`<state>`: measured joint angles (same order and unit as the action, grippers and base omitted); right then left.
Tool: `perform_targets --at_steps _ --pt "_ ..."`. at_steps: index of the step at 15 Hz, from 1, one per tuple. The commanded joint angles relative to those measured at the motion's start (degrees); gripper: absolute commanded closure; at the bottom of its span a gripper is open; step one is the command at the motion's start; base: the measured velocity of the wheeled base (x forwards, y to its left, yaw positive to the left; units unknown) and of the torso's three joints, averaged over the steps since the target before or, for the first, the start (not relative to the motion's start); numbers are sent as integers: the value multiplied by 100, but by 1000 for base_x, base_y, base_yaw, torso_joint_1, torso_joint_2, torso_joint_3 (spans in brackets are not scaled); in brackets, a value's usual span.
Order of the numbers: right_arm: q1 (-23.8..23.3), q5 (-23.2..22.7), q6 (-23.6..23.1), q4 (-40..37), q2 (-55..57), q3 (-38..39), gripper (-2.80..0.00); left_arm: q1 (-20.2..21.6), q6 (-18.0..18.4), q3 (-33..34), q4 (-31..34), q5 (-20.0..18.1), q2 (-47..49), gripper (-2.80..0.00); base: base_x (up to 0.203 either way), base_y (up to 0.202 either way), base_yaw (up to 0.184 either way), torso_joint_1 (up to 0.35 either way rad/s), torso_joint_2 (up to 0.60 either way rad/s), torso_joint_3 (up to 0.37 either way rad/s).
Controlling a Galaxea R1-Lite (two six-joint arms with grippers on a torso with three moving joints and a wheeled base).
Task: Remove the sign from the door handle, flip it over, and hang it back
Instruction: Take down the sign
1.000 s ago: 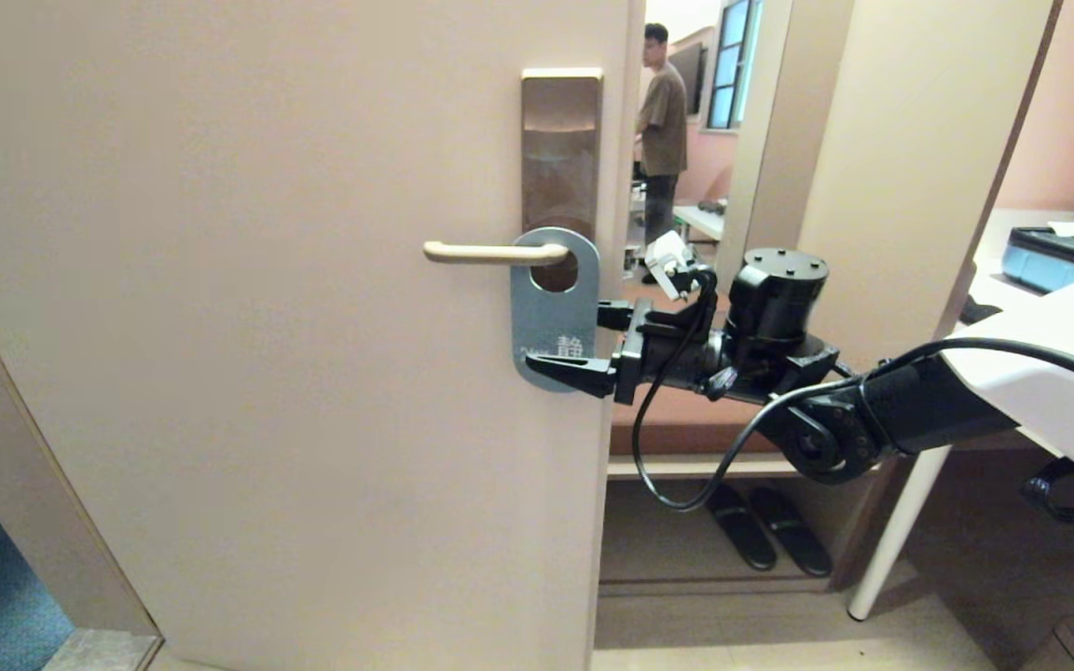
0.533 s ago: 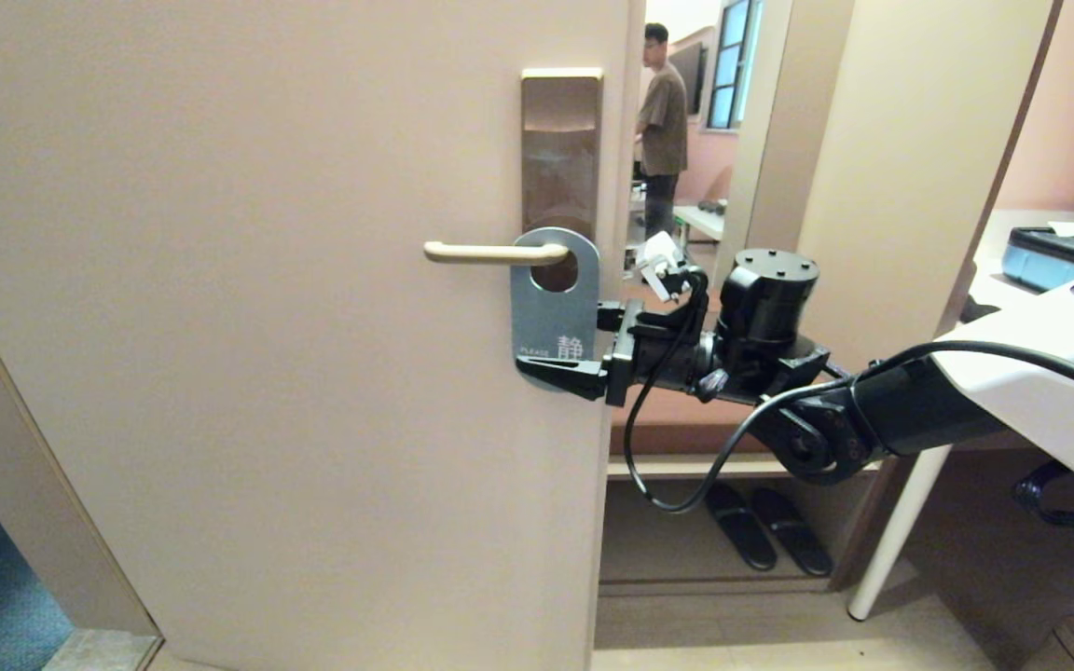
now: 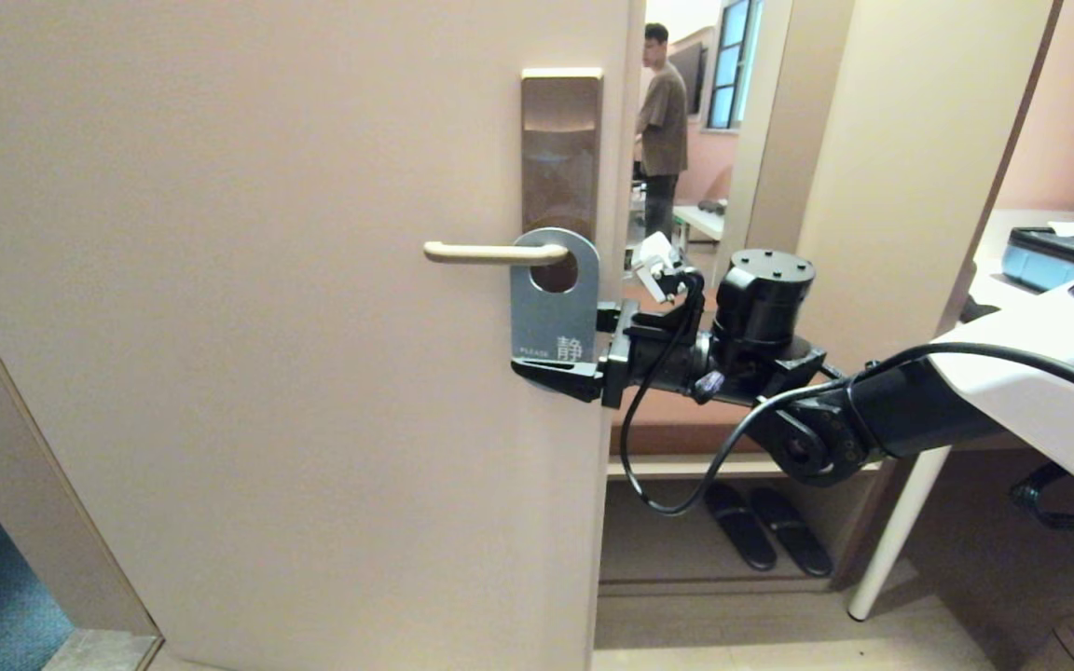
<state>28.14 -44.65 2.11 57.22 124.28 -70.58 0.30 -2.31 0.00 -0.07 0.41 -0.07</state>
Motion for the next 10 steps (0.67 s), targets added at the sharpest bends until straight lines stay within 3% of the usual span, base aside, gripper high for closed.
perform_targets --at_steps 1,10 --pt "-9 -26 0 35 35 -8 -280 5 -6 0 -1 2 7 0 0 0 0 0 0 0" --pt "-3 422 378 26 35 -26 -280 5 -6 0 -1 2 7 0 0 0 0 0 0 0"
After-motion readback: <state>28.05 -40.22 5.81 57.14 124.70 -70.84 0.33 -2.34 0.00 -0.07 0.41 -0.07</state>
